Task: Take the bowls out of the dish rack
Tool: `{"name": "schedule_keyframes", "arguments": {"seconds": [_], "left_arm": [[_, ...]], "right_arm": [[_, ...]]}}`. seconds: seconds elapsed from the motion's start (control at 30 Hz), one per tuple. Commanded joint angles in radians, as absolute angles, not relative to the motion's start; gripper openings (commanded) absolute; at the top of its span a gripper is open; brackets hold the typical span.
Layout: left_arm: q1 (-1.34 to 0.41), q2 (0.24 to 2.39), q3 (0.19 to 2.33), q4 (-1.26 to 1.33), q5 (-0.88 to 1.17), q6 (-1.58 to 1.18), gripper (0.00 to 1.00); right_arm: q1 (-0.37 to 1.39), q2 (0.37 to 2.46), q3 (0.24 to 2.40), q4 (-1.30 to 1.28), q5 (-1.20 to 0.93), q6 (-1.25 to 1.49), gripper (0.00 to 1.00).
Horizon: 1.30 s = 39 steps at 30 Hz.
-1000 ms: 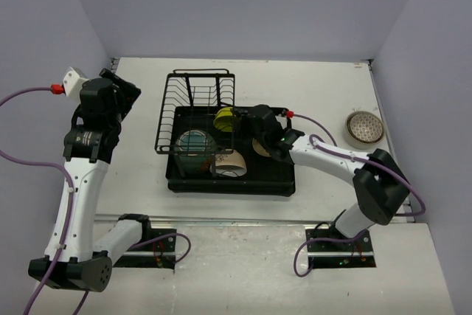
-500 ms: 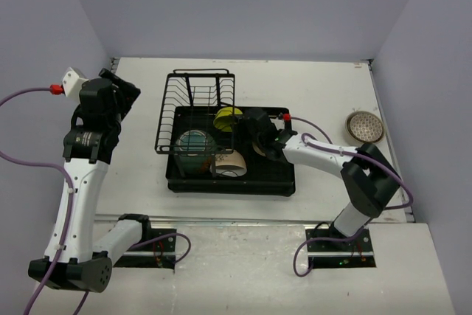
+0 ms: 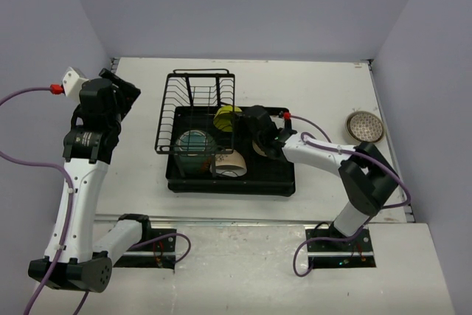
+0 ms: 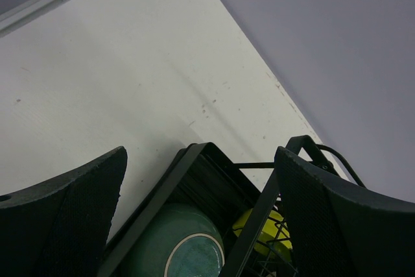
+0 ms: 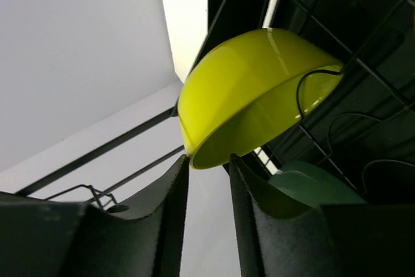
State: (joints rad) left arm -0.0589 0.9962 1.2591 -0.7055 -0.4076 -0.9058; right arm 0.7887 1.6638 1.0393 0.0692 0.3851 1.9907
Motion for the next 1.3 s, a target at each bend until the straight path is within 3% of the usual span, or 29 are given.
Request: {"name": "schedule_keyframes", "arguments": {"seconds": [0.0,0.13,0.3,0.4,0.63,0.8,0.9,1.27], "left_arm": [[-0.049,0.980,1.259,-0.692,-0.410,-0.893,0.94],[-0.049,0.982,1.255,-0.686,-0.408,-0.887,0.94],[-0.049,0.988,1.255,-0.680,-0.408,-0.877,0.95],[-0.049,0.992,1.255,-0.675,-0.408,-0.870,0.95],[-0.048,1.000,1.261,-0.670,-0.408,-0.856,0.95],[-0.048,1.000,1.258,-0.670,-0.408,-0.854,0.95],[-0.046,1.000,1.255,-0.670,-0.408,-0.856,0.95],[-0.046,1.003,1.220,-0.658,-0.391,-0.894,0.95]], "right_arm": [[0.769,1.683,1.055,0.092,0.446,2.137,0.31],[0.750,1.687,1.040,0.095,0.440,2.132,0.15],[0.741,1.703,1.029,0.118,0.428,2.131,0.13],[0.738,1.709,1.029,0.120,0.426,2.126,0.06],[0.736,1.727,1.034,0.126,0.423,2.123,0.10],[0.729,1.741,1.043,0.129,0.410,2.129,0.00],[0.724,1.729,1.022,0.153,0.413,2.112,0.00],[0.716,1.698,0.753,0.643,0.382,1.993,0.00]]}}
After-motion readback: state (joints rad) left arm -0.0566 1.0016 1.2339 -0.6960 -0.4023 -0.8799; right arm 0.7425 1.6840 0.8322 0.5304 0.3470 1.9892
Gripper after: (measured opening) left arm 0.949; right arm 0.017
